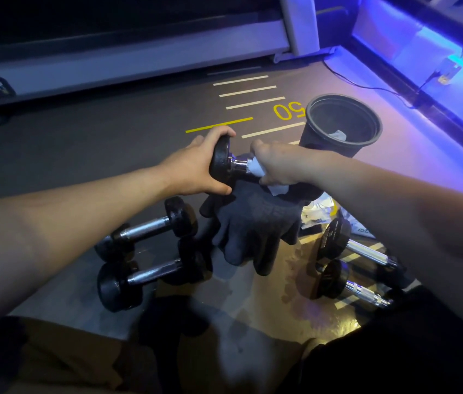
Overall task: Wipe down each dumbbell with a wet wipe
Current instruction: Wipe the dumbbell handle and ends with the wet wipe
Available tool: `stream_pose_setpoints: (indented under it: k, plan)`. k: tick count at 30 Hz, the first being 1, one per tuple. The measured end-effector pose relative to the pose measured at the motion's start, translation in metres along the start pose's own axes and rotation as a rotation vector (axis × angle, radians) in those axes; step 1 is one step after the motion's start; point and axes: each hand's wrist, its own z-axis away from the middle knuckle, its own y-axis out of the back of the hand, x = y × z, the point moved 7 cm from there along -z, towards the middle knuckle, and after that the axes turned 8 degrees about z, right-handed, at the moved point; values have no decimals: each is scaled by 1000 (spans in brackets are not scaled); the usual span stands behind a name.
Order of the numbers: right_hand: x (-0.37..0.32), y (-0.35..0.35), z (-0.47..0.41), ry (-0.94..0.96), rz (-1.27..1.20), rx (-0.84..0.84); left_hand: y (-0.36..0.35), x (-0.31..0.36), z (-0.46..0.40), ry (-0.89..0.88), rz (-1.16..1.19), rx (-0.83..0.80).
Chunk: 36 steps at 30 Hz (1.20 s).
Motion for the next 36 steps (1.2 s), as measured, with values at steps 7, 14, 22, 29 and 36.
stream_pose_setpoints:
  k: [7, 14, 22, 29, 36]
  plan:
    - [-16, 4, -12, 20, -86, 50, 0, 0, 0, 15, -4, 1]
    - [-25, 6, -20, 30, -85, 73, 1, 1, 0, 3, -3, 10]
    - [8, 0, -1, -4, 55, -22, 4, 0, -1, 5, 12, -4]
    - [14, 5, 3, 4, 149, -71, 3, 1, 0, 20, 18, -9]
    - [8, 6, 0, 28, 68, 0, 1, 0, 1, 33, 0, -4]
